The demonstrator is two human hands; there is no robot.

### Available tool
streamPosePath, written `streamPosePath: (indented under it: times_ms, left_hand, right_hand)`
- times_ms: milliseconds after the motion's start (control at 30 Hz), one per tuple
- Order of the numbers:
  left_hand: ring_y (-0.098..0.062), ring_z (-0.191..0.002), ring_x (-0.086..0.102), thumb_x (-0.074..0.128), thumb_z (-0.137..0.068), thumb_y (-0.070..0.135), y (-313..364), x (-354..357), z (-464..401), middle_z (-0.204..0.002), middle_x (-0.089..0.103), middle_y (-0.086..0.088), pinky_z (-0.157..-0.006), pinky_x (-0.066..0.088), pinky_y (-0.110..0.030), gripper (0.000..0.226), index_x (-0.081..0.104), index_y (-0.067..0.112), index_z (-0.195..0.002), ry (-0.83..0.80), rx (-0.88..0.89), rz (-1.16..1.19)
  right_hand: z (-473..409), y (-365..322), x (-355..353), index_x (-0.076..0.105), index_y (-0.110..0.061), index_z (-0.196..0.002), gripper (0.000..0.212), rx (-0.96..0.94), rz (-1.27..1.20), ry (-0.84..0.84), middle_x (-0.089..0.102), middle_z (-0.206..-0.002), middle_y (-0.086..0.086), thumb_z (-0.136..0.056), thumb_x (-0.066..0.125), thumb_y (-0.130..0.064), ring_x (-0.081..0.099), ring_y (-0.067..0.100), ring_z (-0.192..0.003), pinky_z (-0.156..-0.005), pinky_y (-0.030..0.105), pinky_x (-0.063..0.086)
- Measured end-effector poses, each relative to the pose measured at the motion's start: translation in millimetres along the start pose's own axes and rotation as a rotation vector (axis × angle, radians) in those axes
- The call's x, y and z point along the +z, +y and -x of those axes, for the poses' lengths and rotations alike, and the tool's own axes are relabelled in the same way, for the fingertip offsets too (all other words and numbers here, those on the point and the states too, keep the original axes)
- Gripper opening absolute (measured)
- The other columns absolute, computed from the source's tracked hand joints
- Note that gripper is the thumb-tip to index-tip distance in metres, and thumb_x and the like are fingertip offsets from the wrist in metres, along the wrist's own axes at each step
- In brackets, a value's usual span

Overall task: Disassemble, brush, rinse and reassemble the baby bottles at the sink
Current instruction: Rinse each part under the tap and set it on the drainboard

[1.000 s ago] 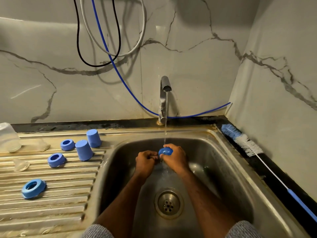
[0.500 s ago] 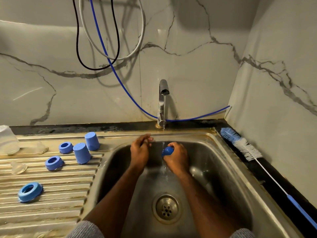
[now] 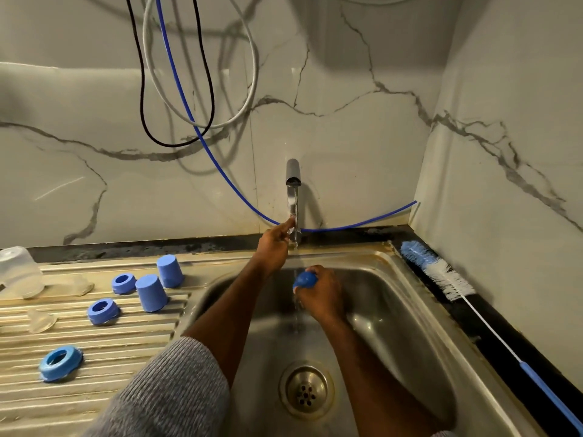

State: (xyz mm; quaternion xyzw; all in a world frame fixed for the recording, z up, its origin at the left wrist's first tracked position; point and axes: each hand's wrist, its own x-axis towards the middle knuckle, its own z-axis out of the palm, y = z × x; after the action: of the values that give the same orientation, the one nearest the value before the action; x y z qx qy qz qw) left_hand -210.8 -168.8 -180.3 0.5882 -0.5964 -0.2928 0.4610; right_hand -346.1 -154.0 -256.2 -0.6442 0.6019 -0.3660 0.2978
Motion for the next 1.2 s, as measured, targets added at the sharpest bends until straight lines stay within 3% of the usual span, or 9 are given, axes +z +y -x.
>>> streamPosePath:
  times_ms: [100,267,433,533,667,767,867,1000,1200]
  left_hand:
    - [-0.020,-0.143,0.041,0.039,-0.099,-0.009,4.2,-10.6,9.1,-0.154,0.045,-0.007,-0.115,0.034,-0.033,0.057,0.042,0.016,-0.151,-0.073,0.025,-0.186]
    - [-0.024,-0.121,0.060,0.046,-0.097,-0.006,-2.6,-24.9,51.8,-0.127,0.066,-0.014,-0.099,0.043,-0.028,0.037,0.065,0.005,-0.127,-0.047,0.007,-0.437]
    - [-0.010,-0.099,0.061,0.057,-0.094,0.002,-3.3,-56.6,108.0,-0.116,0.072,-0.007,-0.088,0.045,-0.024,0.028,0.071,0.010,-0.118,-0.058,-0.015,-0.501]
    - [-0.014,-0.094,0.066,0.061,-0.092,0.002,7.0,-88.9,147.1,-0.107,0.074,-0.007,-0.088,0.051,-0.027,0.023,0.074,0.008,-0.110,0.022,0.002,-0.497]
    - [-0.020,-0.059,0.071,0.058,-0.094,-0.002,13.6,-135.5,194.3,-0.085,0.073,-0.013,-0.060,0.057,-0.027,0.014,0.071,0.000,-0.098,0.159,-0.027,-0.374]
    - [-0.015,-0.043,0.065,0.060,-0.095,-0.001,11.4,-172.4,228.9,-0.074,0.073,-0.012,-0.046,0.051,-0.022,0.016,0.070,0.001,-0.083,0.252,-0.054,-0.363]
    - [-0.014,-0.040,0.062,0.062,-0.095,0.006,4.7,-206.2,260.5,-0.070,0.073,-0.006,-0.044,0.049,-0.022,0.017,0.073,0.001,-0.083,0.323,-0.116,-0.383]
    - [-0.026,-0.050,0.065,0.064,-0.096,0.010,-11.0,-240.2,294.1,-0.074,0.075,-0.011,-0.051,0.055,-0.031,0.016,0.073,0.001,-0.086,0.370,-0.175,-0.371]
    - [-0.016,-0.048,0.062,0.066,-0.096,0.007,-32.3,-266.6,317.9,-0.077,0.074,-0.011,-0.048,0.052,-0.025,0.010,0.072,0.004,-0.088,0.385,-0.233,-0.334]
  right_hand:
    - [7.0,-1.6,-2.4,0.060,-0.023,-0.119,0.042,-0.031,0.006,0.001,0.060,-0.119,-0.004,-0.082,0.079,-0.020,0.055,0.008,-0.099,-0.082,0.021,0.041]
    - [22.5,-11.4,-18.3,0.057,-0.019,-0.126,0.052,-0.226,-0.042,0.102,0.055,-0.122,-0.005,-0.080,0.081,-0.018,0.053,0.011,-0.111,-0.093,0.023,0.041]
    - [41.3,-22.0,-25.4,0.062,-0.018,-0.124,0.054,-0.219,0.055,-0.071,0.058,-0.123,0.002,-0.075,0.084,-0.020,0.055,0.018,-0.113,-0.095,0.025,0.041]
    - [67.6,-46.0,-19.3,0.065,-0.019,-0.122,0.057,-0.291,0.004,-0.126,0.058,-0.121,0.004,-0.070,0.087,-0.023,0.058,0.020,-0.109,-0.098,0.034,0.049]
    - [112.4,-79.7,9.1,0.063,-0.020,-0.117,0.057,-0.357,-0.115,-0.210,0.066,-0.109,0.005,-0.067,0.089,-0.020,0.065,0.020,-0.098,-0.088,0.035,0.055]
    - [142.8,-101.8,32.8,0.055,-0.025,-0.112,0.060,-0.408,-0.168,-0.279,0.066,-0.104,0.004,-0.064,0.089,-0.016,0.066,0.022,-0.094,-0.087,0.040,0.057]
    - [167.9,-124.8,50.8,0.053,-0.021,-0.115,0.059,-0.434,-0.141,-0.344,0.062,-0.105,-0.001,-0.067,0.088,-0.015,0.065,0.020,-0.094,-0.086,0.034,0.056]
    - [185.7,-150.8,75.0,0.055,-0.021,-0.113,0.054,-0.444,-0.107,-0.415,0.061,-0.107,-0.002,-0.070,0.088,-0.014,0.063,0.018,-0.093,-0.081,0.030,0.055]
    - [193.0,-172.7,103.1,0.058,-0.026,-0.112,0.051,-0.426,-0.037,-0.475,0.062,-0.113,-0.001,-0.071,0.088,-0.018,0.062,0.016,-0.099,-0.086,0.027,0.054]
